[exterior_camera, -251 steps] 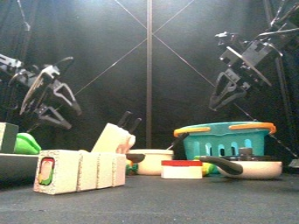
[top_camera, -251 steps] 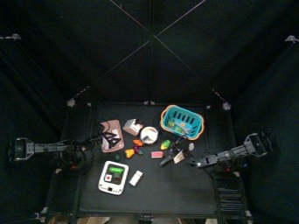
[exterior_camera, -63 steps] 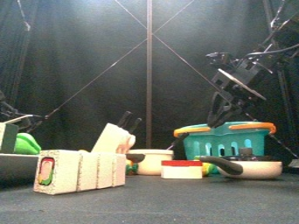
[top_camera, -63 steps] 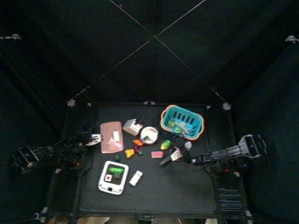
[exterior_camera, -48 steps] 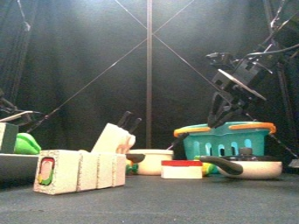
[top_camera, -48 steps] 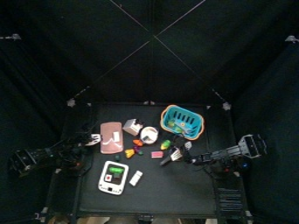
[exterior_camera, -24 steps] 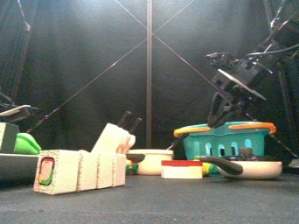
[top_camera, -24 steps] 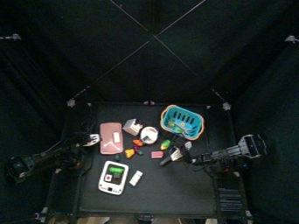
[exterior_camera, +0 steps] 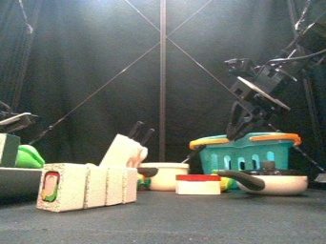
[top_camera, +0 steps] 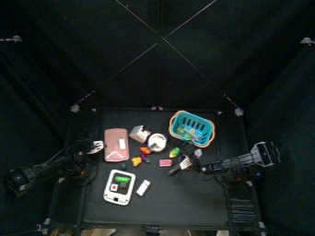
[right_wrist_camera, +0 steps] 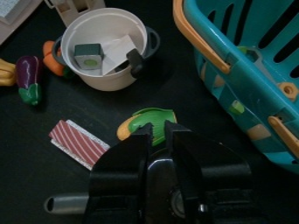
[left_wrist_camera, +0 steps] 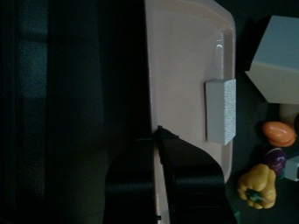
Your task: Grab pink plate
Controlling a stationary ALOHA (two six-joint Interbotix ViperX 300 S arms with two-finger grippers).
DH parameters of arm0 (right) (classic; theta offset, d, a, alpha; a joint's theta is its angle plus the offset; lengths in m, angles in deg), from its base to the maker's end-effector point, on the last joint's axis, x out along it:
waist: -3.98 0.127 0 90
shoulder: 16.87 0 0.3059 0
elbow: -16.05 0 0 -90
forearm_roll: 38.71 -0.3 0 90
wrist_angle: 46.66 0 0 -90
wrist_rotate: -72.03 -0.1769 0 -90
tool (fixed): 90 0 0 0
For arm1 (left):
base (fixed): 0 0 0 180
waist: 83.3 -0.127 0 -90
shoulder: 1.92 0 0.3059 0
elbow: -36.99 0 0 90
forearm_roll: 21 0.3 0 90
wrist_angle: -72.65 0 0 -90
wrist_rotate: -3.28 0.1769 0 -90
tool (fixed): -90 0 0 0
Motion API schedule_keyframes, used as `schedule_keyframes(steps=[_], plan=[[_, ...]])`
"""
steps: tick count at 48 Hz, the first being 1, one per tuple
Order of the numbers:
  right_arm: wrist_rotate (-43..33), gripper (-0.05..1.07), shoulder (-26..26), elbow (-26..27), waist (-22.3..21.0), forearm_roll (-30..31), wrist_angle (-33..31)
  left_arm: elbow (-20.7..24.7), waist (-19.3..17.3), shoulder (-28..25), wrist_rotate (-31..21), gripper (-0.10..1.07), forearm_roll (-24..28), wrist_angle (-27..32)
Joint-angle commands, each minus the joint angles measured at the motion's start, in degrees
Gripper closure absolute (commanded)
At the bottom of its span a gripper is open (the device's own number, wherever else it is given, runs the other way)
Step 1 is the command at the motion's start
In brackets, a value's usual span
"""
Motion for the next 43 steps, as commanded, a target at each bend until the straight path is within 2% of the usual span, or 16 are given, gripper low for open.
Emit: schedule_keyframes(steps=[1,11,20,30,43], plan=[[0.0,0.4,0.62,1.23,-0.26,0.18,-0.09,0.35,-0.35,2.11,-0.09,0.67,0.0,-0.09],[0.0,0.4,0.62,1.14,-0.62,0.18,0.79,-0.44,-0.97,6.24,0.09,0.67,-1.14,0.44],[0.0,0.4,0.62,1.05,-1.05,0.18,1.58,-1.76,-5.71,10.37,0.44,0.68,-3.16,1.76],[0.0,0.4,0.44,1.14,-1.23,0.18,1.67,-1.76,-5.98,11.16,0.7,0.68,-3.16,2.99],[0.0,0.4,0.18,1.14,-1.41,0.18,1.85,-1.49,-5.71,12.22,0.7,0.68,-3.25,1.23]])
